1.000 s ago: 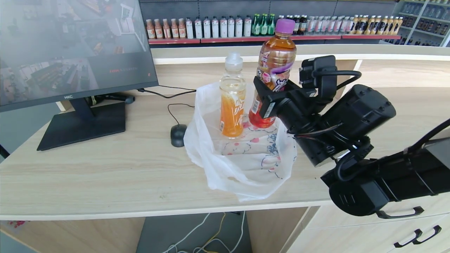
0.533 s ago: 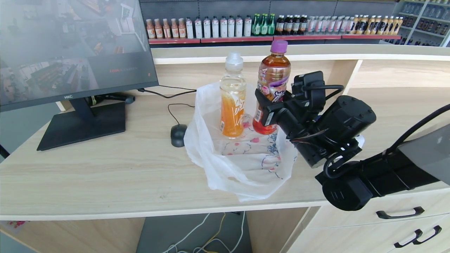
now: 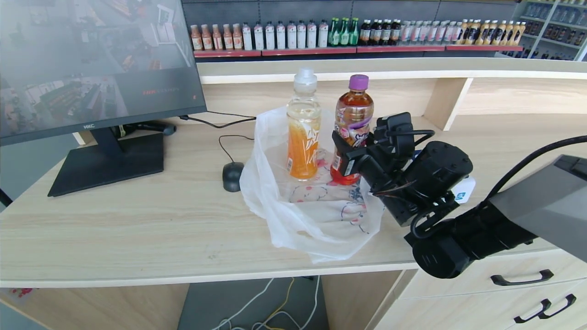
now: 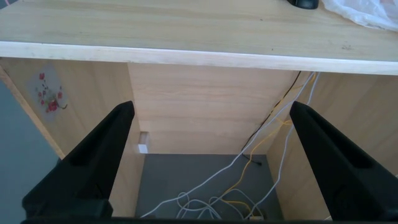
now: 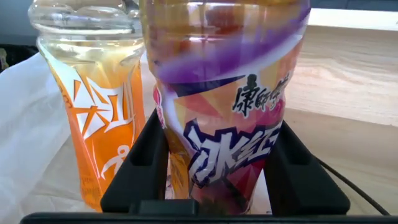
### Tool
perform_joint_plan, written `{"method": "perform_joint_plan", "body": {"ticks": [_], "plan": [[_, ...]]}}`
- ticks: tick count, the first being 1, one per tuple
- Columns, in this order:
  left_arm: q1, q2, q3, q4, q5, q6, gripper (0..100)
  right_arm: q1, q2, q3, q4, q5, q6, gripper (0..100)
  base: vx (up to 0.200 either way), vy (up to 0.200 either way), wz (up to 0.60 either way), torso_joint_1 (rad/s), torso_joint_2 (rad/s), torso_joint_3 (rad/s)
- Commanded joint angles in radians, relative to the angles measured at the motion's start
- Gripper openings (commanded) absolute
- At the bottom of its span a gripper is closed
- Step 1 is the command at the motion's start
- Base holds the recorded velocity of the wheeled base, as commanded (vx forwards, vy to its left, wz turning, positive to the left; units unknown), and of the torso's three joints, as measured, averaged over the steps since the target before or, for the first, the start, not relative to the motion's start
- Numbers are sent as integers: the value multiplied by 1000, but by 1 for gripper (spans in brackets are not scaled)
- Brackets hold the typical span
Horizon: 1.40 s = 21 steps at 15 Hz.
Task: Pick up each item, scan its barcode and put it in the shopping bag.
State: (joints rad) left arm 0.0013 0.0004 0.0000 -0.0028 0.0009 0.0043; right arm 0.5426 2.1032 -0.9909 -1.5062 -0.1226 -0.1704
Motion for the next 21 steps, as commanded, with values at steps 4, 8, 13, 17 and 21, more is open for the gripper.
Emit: {"method": "perform_joint_plan", "body": {"ticks": [4,8,13,17,21], "plan": [[0,0,0,0,-1,0,100,-18,32,8,-5,1,2,0,0,0,0,0,0,0],[0,0,0,0,1,0,100,-26,38,9,-3,3,3,0,0,0,0,0,0,0],[0,0,0,0,1,0,100,-26,40,32,-3,3,3,0,0,0,0,0,0,0],[0,0,0,0,-1,0,100,-26,38,43,-3,4,20,0,0,0,0,0,0,0],[0,0,0,0,1,0,100,-26,38,43,-3,3,22,0,0,0,0,0,0,0]]}}
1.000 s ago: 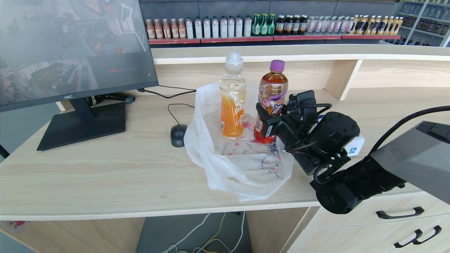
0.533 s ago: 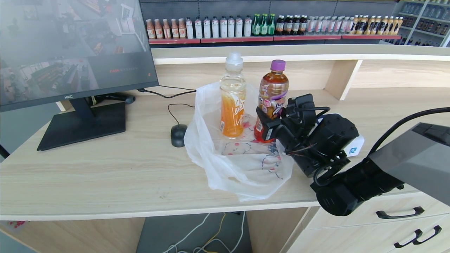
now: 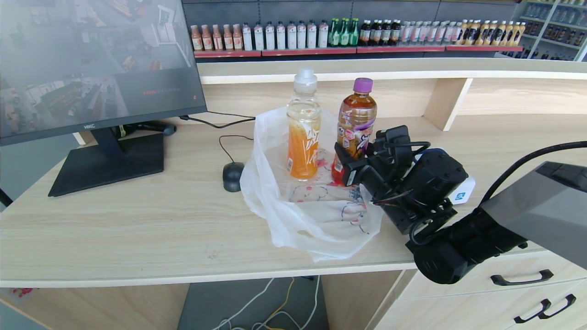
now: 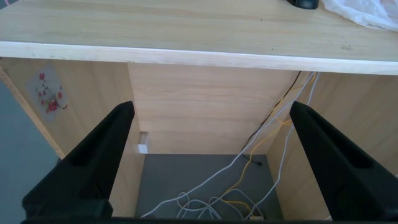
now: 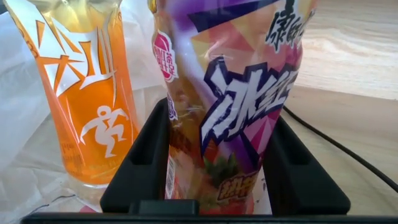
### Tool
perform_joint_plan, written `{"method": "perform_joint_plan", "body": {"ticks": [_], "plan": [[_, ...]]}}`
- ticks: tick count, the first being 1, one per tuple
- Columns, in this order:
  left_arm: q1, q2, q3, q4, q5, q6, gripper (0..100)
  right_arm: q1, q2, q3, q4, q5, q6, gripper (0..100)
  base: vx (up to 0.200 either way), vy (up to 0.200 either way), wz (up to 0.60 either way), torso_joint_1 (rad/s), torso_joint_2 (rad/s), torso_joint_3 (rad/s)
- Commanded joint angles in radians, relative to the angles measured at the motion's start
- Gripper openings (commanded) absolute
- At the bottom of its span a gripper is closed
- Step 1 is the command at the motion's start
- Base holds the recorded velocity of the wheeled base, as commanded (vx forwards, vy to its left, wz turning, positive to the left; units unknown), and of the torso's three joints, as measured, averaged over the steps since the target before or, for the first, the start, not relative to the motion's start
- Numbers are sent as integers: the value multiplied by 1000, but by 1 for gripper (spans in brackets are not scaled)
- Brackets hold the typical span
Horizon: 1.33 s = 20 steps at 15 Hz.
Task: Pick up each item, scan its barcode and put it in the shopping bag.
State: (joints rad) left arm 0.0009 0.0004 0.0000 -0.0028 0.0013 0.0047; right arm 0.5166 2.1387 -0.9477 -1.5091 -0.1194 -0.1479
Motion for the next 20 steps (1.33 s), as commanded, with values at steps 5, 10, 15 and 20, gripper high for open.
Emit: {"method": "perform_joint_plan", "body": {"ticks": [5,10,15,20], "plan": [[1,0,0,0,-1,0,100,3,0,3,1,0,1,100,0,0,0,0,0,0],[1,0,0,0,-1,0,100,3,-8,21,-3,1,4,100,0,0,0,0,0,0],[1,0,0,0,0,0,100,8,-77,106,-40,0,2,100,0,0,0,0,0,0],[1,0,0,0,0,0,100,13,-286,205,-31,-8,-2,100,0,0,0,0,0,0]]}}
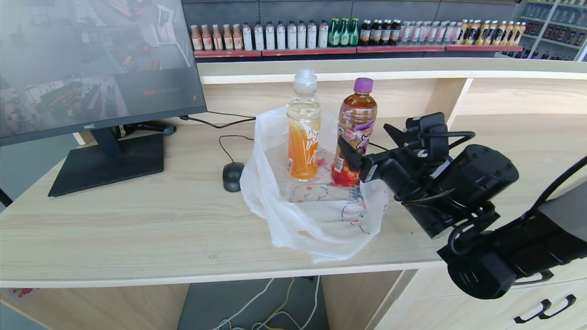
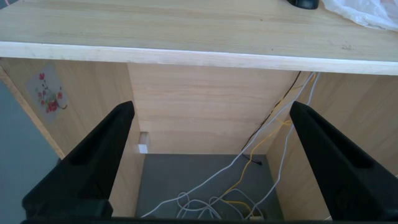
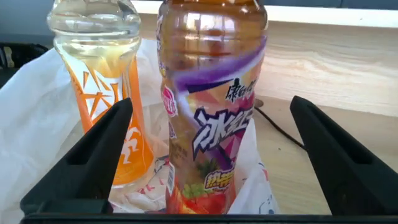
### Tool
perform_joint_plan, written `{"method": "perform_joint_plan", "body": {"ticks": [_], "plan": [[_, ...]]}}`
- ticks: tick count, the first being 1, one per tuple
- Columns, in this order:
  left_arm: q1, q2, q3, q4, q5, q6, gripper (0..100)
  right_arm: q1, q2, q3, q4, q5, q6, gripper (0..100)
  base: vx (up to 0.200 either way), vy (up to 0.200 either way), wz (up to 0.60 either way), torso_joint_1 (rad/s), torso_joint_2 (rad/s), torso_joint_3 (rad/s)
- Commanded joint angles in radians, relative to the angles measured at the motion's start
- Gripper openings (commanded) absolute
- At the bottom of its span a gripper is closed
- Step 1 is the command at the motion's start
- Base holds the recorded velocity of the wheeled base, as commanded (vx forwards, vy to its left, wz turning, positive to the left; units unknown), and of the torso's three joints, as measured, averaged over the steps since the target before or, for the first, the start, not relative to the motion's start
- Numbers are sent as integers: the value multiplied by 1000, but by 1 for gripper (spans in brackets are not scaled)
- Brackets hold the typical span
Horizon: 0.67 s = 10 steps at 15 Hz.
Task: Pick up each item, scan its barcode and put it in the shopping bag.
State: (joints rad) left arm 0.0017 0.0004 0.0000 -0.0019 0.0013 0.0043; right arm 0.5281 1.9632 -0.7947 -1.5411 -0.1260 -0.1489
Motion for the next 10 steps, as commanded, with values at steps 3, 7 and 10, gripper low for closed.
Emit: {"method": "perform_joint_plan", "body": {"ticks": [3,7,10], "plan": [[0,0,0,-1,0,0,100,-3,-290,235,1,-23,-1,100,0,0,0,0,0,0],[0,0,0,-1,0,0,100,-3,-507,520,-1,-34,8,100,0,0,0,0,0,0],[0,0,0,-1,0,0,100,-5,-659,718,-1,-34,22,100,0,0,0,0,0,0]]}}
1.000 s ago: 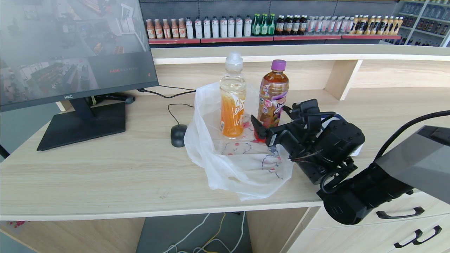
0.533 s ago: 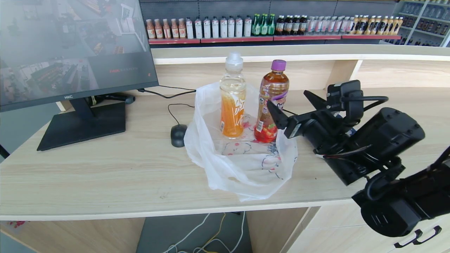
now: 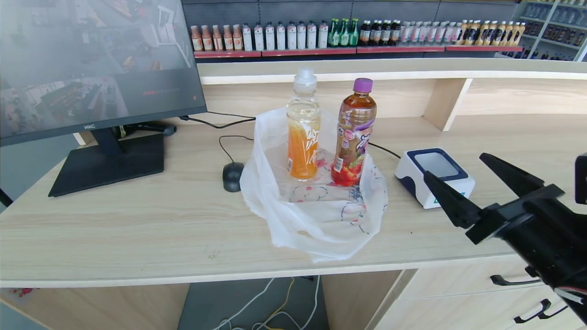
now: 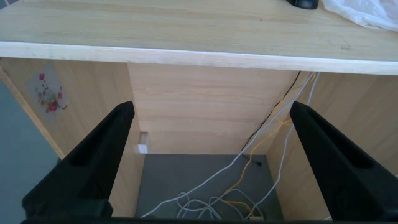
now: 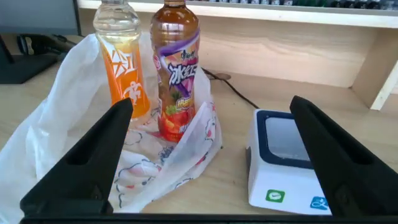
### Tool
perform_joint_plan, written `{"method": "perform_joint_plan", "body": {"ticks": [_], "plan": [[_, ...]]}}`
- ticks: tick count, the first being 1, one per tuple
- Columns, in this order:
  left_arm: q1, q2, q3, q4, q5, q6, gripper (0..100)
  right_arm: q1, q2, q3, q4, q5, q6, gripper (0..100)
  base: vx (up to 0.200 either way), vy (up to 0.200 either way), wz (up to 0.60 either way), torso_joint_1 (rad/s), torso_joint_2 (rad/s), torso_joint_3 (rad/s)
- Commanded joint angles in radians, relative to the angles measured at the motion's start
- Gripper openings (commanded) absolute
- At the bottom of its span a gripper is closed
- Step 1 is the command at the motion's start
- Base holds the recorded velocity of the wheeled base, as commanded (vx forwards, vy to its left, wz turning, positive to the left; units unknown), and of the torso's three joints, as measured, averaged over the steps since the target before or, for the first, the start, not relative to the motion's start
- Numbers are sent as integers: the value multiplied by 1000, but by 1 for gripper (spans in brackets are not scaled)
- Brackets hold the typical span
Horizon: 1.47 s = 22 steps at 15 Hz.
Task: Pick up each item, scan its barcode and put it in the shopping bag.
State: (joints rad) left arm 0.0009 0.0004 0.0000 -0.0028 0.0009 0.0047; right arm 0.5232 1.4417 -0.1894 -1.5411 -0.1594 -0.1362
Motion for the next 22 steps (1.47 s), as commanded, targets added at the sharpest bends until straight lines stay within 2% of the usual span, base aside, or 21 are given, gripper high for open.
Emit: {"method": "perform_joint_plan", "body": {"ticks": [1,3,5,7,9,10,13,15,20,22], "plan": [[1,0,0,0,1,0,100,0,-176,171,1,0,23,100,0,0,0,0,0,0],[1,0,0,0,-1,0,100,0,-256,189,79,0,52,100,0,0,0,0,0,0],[1,0,0,0,1,0,100,1,-376,189,276,3,98,100,0,0,0,0,0,0],[1,0,0,0,1,0,100,15,-606,188,639,20,119,100,0,0,0,0,0,0],[-1,0,0,0,-1,9,100,83,-834,188,993,44,118,100,0,0,0,0,0,0],[-1,0,0,1,-1,9,100,86,-957,186,1153,44,119,100,0,0,0,0,0,0],[1,0,0,1,1,6,100,75,-1319,180,1515,46,115,100,0,0,0,0,0,0],[-1,0,0,1,-1,6,100,14,-1350,172,1533,47,116,100,0,0,0,0,0,0],[1,0,0,1,-1,8,100,-367,-1274,185,1536,64,141,100,0,0,0,0,0,0],[-1,0,0,1,-1,8,100,-462,-1288,185,1536,66,138,100,0,0,0,0,0,0]]}}
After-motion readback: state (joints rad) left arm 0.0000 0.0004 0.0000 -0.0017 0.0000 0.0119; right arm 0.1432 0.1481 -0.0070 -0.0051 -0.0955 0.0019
